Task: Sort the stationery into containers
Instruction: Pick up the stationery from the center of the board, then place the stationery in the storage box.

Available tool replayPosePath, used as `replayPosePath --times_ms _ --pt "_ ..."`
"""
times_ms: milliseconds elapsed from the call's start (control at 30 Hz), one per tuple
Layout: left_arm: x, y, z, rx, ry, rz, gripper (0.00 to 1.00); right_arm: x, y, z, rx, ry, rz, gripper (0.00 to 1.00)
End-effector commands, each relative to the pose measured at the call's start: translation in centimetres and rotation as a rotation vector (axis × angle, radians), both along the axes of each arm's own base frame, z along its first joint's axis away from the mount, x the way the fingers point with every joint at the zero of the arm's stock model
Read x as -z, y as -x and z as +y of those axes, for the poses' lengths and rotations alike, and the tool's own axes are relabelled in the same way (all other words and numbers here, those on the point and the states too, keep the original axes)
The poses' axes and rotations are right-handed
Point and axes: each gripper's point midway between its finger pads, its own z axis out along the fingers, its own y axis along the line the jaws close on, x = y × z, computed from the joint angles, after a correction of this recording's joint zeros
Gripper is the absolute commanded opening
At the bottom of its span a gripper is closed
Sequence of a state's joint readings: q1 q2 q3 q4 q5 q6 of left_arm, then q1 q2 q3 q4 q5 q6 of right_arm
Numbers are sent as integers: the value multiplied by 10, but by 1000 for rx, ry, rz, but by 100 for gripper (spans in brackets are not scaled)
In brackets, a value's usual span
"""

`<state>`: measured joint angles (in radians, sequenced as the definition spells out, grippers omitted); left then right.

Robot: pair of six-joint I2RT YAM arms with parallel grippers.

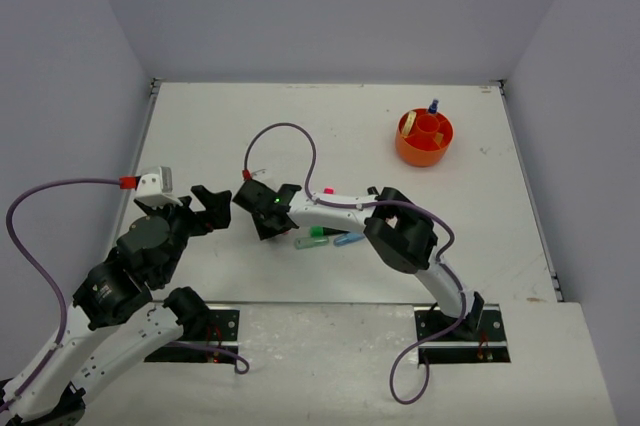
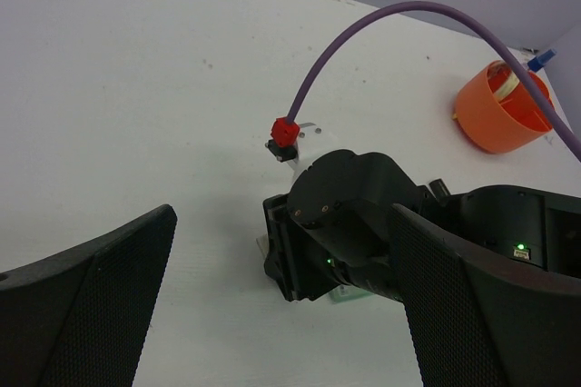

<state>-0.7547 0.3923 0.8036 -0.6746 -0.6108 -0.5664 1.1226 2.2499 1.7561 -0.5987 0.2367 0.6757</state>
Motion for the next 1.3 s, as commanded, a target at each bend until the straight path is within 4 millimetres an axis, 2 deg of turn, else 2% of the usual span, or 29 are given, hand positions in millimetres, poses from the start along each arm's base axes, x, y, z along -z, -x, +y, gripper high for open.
replayPosePath --times_ms 0,167,300,333,367,400,467,500,533,633,733,833,867,900,967,1000,1067,1100,1267 --pt "-4 -1 -1 -2 16 -14 100 11 -4 0 31 31 -17 29" --pt "-4 -1 -1 -2 17 -15 100 1 -5 0 31 14 -32 16" --pt "-4 -1 -2 1 18 -14 100 -29 -4 5 -4 -49 -58 14" --pt "-4 -1 -2 1 19 -15 100 -38 -4 6 -15 -63 -67 14" --pt "-4 -1 -2 1 17 -15 100 -60 -4 6 -24 -97 -91 13" --pt "-4 -2 -2 3 17 -14 100 -72 -7 3 -25 -105 -116 13" --pt "-2 -2 -4 8 9 -8 100 -99 -15 -8 -21 -115 -171 13" --pt "-1 -3 -6 12 5 -3 100 -116 -24 -20 -8 -116 -207 12" --pt "1 -5 -9 23 -2 4 100 -139 -33 -37 16 -126 -248 12" --pt "10 -9 -18 49 -36 37 100 -176 -63 -94 126 -139 -321 13" --pt "18 -13 -24 63 -72 73 100 -198 -121 -202 344 -87 -391 13" --pt "23 -16 -29 79 -94 94 100 -208 -147 -285 497 9 -454 14" --pt "24 -16 -31 87 -98 98 100 -215 -160 -333 597 61 -484 14" --pt "25 -16 -32 91 -99 100 100 -216 -159 -334 590 68 -487 14" --pt "23 -16 -33 94 -96 96 100 -214 -179 -412 759 108 -470 14" --pt "24 -16 -33 94 -97 97 100 -209 -181 -414 759 118 -459 14" --pt "22 -15 -32 99 -89 87 100 -195 -198 -458 837 120 -408 13" --pt "22 -15 -33 101 -89 84 100 -197 -205 -464 848 120 -410 13" --pt "19 -14 -33 107 -79 73 100 -168 -223 -494 911 151 -340 14"
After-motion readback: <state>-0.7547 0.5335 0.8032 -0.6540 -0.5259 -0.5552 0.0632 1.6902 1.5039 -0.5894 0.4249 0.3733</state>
